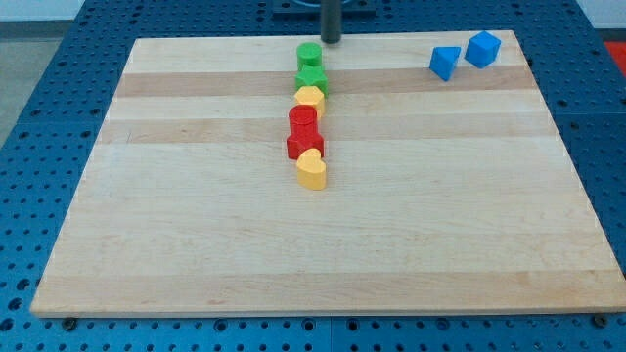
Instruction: Push the green circle into the top of the green star
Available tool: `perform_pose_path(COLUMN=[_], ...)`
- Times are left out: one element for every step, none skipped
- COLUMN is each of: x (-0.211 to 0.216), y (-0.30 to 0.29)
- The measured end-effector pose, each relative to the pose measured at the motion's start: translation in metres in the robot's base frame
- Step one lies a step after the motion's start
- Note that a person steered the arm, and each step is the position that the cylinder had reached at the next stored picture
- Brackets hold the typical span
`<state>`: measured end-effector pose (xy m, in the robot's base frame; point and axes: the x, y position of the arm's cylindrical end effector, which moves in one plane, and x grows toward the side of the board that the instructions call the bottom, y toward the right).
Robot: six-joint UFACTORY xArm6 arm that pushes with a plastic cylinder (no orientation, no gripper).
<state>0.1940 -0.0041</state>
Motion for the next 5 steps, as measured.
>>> perform_pose_path(x=[0.0,0.007,0.028,0.034,0.021], y=[-0.06,-0.096,-0.093,-0.081,-0.066])
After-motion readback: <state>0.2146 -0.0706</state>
